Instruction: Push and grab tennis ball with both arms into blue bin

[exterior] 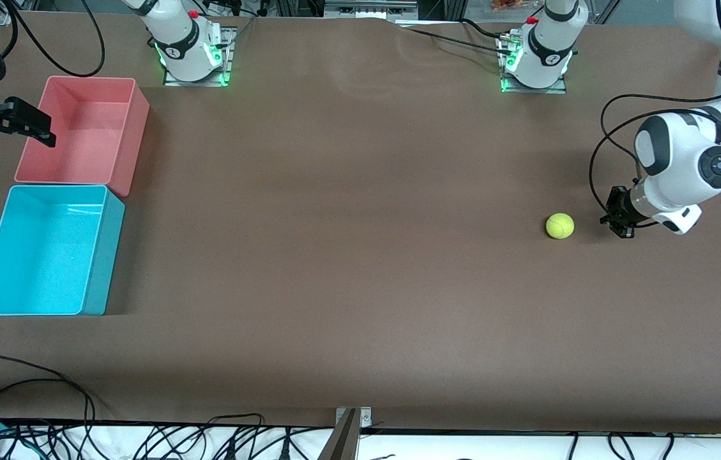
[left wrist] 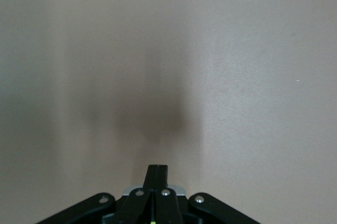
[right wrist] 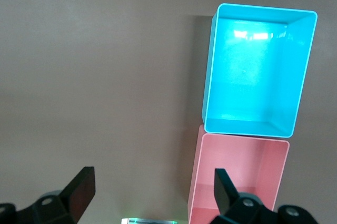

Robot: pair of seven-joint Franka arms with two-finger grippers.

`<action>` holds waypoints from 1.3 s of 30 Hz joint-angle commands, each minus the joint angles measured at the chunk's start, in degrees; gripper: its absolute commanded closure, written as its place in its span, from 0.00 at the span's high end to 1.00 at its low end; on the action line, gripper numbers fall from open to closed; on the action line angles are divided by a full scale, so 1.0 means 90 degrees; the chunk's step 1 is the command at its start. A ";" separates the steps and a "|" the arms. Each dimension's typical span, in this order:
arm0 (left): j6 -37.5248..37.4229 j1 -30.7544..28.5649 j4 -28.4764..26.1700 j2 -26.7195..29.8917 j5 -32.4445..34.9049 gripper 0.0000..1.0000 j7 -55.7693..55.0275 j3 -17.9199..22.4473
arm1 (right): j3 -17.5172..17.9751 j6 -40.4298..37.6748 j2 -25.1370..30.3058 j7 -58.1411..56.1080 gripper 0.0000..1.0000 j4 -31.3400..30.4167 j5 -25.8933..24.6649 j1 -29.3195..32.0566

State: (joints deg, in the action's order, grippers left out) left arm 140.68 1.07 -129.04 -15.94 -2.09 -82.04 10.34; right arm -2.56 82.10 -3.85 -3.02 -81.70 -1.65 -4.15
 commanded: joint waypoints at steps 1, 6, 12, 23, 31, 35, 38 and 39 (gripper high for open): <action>0.0452 0.0047 -0.0183 -0.0161 -0.0051 0.00 -0.0074 -0.0055 | 0.0011 -0.0099 0.0018 -0.0084 1.00 0.0112 -0.0081 -0.0008; 0.0667 0.0048 -0.0203 -0.0367 -0.0051 0.00 -0.0084 -0.0055 | 0.0011 -0.0099 0.0018 -0.0084 1.00 0.0112 -0.0081 -0.0018; 0.0667 0.0057 -0.0222 -0.0367 -0.0100 0.00 -0.0103 -0.0103 | 0.0020 -0.0099 0.0018 -0.0084 1.00 0.0112 -0.0071 -0.0018; 0.0667 0.0048 -0.0223 -0.0387 -0.0100 0.00 -0.0289 -0.0318 | 0.0001 -0.0099 0.0018 -0.0084 1.00 0.0112 -0.0081 -0.0018; 0.0677 -0.0186 -0.0213 -0.0426 0.0094 0.00 -0.0075 -0.0299 | 0.0001 -0.0099 0.0018 -0.0094 1.00 0.0112 -0.0071 -0.0018; 0.0677 -0.0713 -0.0203 -0.0416 0.0592 0.00 0.0121 -0.0309 | -0.0009 -0.0099 0.0018 -0.0094 1.00 0.0112 -0.0071 -0.0018; 0.0677 -0.0977 -0.0174 -0.0416 0.0944 0.00 0.0277 -0.0309 | -0.0009 -0.0099 0.0018 -0.0084 1.00 0.0112 -0.0071 -0.0018; 0.0677 -0.1045 -0.0164 -0.0416 0.1022 0.00 0.0326 -0.0309 | -0.0009 -0.0099 0.0018 -0.0094 1.00 0.0112 -0.0071 -0.0018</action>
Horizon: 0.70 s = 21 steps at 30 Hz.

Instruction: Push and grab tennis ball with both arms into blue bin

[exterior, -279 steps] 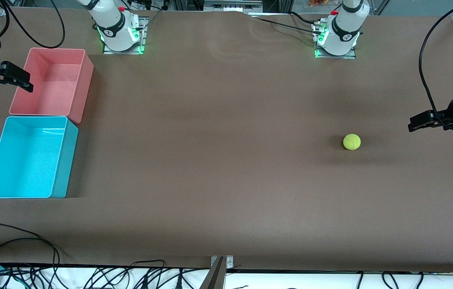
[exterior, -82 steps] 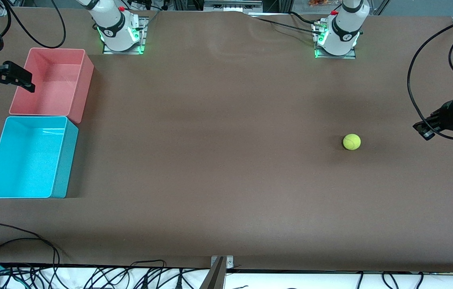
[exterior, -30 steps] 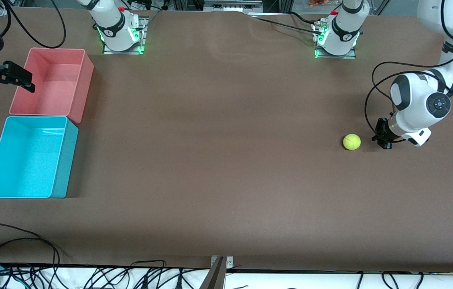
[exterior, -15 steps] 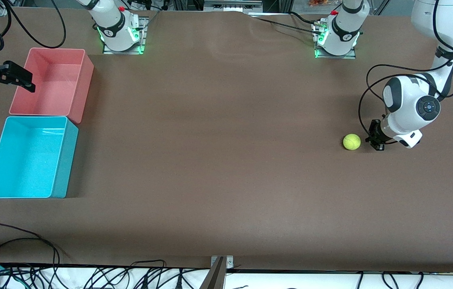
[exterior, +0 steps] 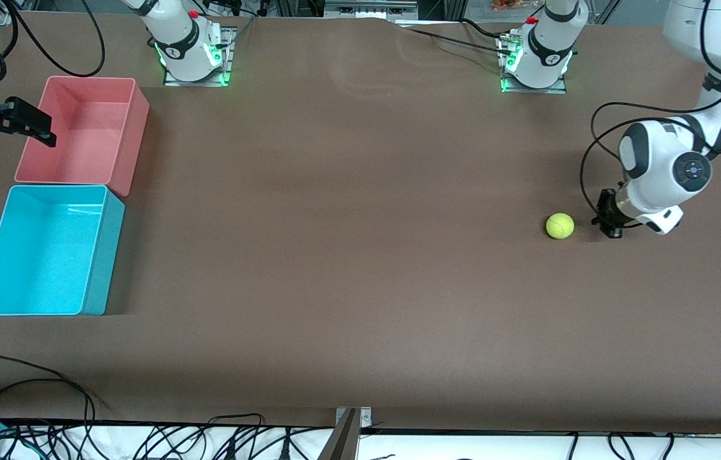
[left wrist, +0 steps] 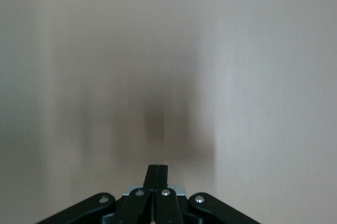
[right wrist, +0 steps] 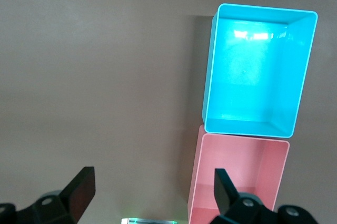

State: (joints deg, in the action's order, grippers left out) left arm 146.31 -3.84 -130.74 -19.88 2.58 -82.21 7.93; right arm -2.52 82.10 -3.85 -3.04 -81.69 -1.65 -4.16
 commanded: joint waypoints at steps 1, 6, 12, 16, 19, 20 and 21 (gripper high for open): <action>0.0062 -0.0569 0.0034 0.0021 0.0582 0.00 0.0374 -0.0041 | -0.0013 -0.0099 0.0018 -0.0092 1.00 0.0112 -0.0071 -0.0016; 0.0189 -0.0667 0.0034 0.0011 0.0768 0.00 0.0404 -0.0041 | -0.0023 -0.0108 0.0018 -0.0092 1.00 0.0112 -0.0071 -0.0016; 0.0208 -0.0541 -0.0005 -0.0008 0.0691 0.00 0.0209 -0.0167 | -0.0023 -0.0108 0.0018 -0.0092 1.00 0.0112 -0.0071 -0.0007; 0.0218 -0.0501 -0.0024 -0.0086 0.0680 0.00 -0.0620 -0.0811 | -0.0023 -0.0108 0.0018 -0.0092 1.00 0.0112 -0.0071 -0.0016; 0.0208 -0.0482 -0.0073 -0.0096 0.0680 0.00 -0.1303 -0.1329 | -0.0023 -0.0108 0.0018 -0.0092 1.00 0.0112 -0.0071 -0.0016; 0.0208 -0.0482 -0.0131 -0.0096 0.0700 0.00 -0.1557 -0.1533 | -0.0023 -0.0108 0.0018 -0.0092 1.00 0.0112 -0.0071 -0.0016; 0.0199 -0.0482 -0.0161 -0.0096 0.0739 0.00 -0.1753 -0.1729 | -0.0023 -0.0108 0.0018 -0.0092 1.00 0.0112 -0.0071 -0.0007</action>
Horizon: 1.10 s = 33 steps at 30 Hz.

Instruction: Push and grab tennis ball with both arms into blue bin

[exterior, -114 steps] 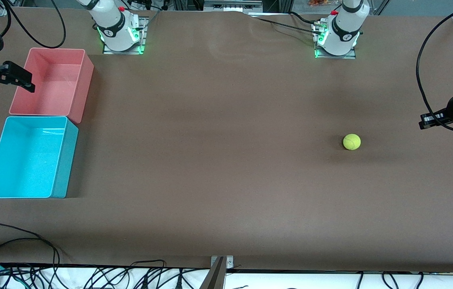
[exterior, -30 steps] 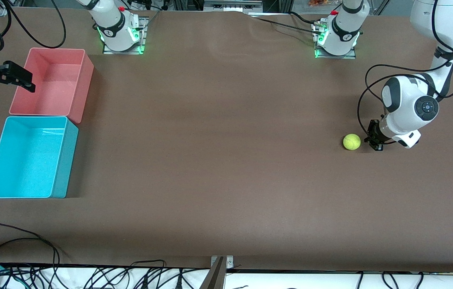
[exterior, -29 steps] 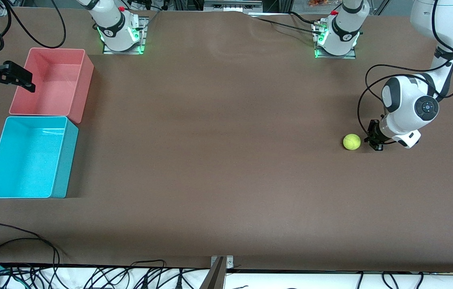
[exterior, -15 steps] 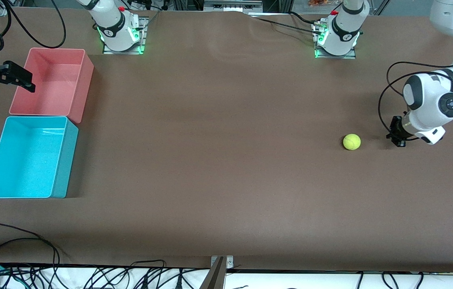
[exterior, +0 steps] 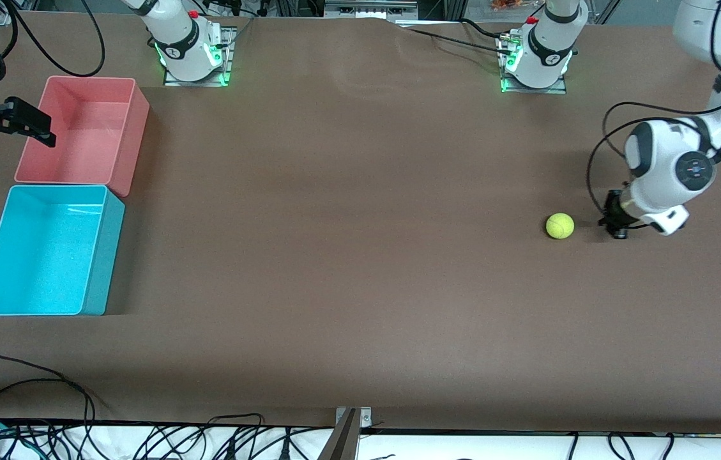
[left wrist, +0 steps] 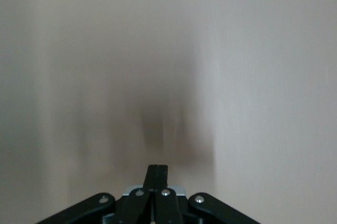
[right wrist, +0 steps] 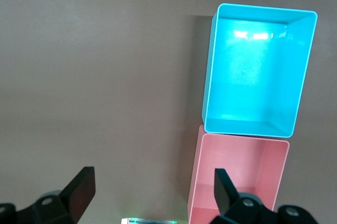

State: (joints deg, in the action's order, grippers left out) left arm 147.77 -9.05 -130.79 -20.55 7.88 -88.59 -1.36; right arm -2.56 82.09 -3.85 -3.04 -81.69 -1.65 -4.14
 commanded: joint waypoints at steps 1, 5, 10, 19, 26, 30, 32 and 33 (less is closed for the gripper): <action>0.0008 0.0098 -0.0165 -0.0021 0.0159 0.00 -0.1239 -0.0882 | -0.0019 -0.0107 0.0018 -0.0092 1.00 0.0112 -0.0071 -0.0009; -0.0265 0.0098 -0.0214 0.0027 0.0169 0.00 -0.1582 -0.1284 | -0.0019 -0.0107 0.0018 -0.0082 1.00 0.0112 -0.0071 -0.0019; -0.0325 0.0078 -0.0184 0.0047 0.0179 0.00 -0.1524 -0.1284 | -0.0019 -0.0107 0.0018 -0.0092 1.00 0.0112 -0.0071 -0.0009; -0.0441 0.0000 -0.0136 0.0213 0.0286 0.00 -0.1329 -0.1255 | 0.0001 -0.0117 0.0018 -0.0043 1.00 0.0112 -0.0071 -0.0019; -0.1680 -0.0166 0.0722 0.0330 0.0286 0.00 -0.0481 -0.1245 | 0.0020 -0.0117 0.0018 -0.0043 1.00 0.0112 -0.0071 -0.0028; -0.2374 -0.0254 0.1338 0.0369 0.0276 0.00 0.0359 -0.1255 | 0.0011 -0.0117 0.0018 -0.0053 1.00 0.0112 -0.0061 -0.0028; -0.2599 -0.0273 0.1640 0.0369 0.0267 0.00 0.0769 -0.1245 | 0.0011 -0.0117 0.0018 -0.0063 1.00 0.0112 -0.0061 -0.0028; -0.2706 -0.0293 0.1787 0.0369 0.0267 0.00 0.1003 -0.1255 | 0.0020 -0.0117 0.0008 -0.0053 1.00 0.0112 -0.0071 -0.0028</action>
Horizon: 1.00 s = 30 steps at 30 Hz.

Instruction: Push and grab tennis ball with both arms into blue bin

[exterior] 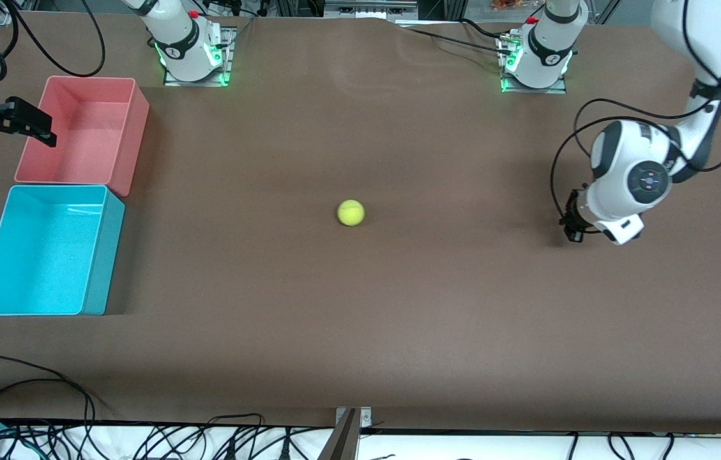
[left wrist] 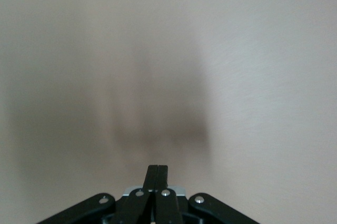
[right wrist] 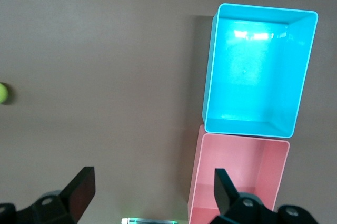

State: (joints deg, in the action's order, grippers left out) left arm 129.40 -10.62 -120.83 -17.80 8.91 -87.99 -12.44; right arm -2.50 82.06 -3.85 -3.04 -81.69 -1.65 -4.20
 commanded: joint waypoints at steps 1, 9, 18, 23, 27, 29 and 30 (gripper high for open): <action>-0.0764 -0.0128 0.0817 0.0054 0.0133 0.00 0.1161 -0.0024 | 0.0014 -0.0114 0.0008 -0.0043 1.00 0.0103 -0.0071 -0.0022; -0.1721 -0.0207 0.1823 0.0053 0.0045 0.00 0.3173 -0.0024 | 0.0024 -0.0114 0.0008 -0.0014 1.00 0.0093 -0.0071 -0.0071; -0.2619 -0.0304 0.2780 0.0053 -0.0247 0.00 0.5692 -0.0014 | 0.0014 -0.0124 -0.0002 -0.0014 1.00 0.0083 -0.0051 -0.0090; -0.3332 -0.0411 0.3444 0.0044 -0.0267 0.00 0.7059 -0.0014 | 0.0024 -0.0123 -0.0089 -0.0033 1.00 0.0073 -0.0071 -0.0119; -0.4006 -0.0451 0.3981 0.0014 -0.0277 0.00 0.7909 -0.0014 | 0.0043 -0.0250 -0.0119 -0.0004 1.00 0.0093 -0.0159 -0.0334; -0.4221 -0.0460 0.4177 0.0024 -0.0277 0.00 0.8271 -0.0024 | 0.0043 -0.0251 -0.0109 0.0015 1.00 0.0093 -0.0159 -0.0354; -0.4319 -0.0460 0.4265 0.0024 -0.0287 0.00 0.8408 -0.0024 | 0.0043 -0.0251 -0.0109 0.0015 1.00 0.0102 -0.0159 -0.0354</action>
State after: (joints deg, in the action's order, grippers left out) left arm 96.15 -14.21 -87.96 -17.07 7.81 -21.10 -12.26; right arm -2.23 81.20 -4.60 -3.01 -81.74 -1.65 -6.18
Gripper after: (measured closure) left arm 0.991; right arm 0.000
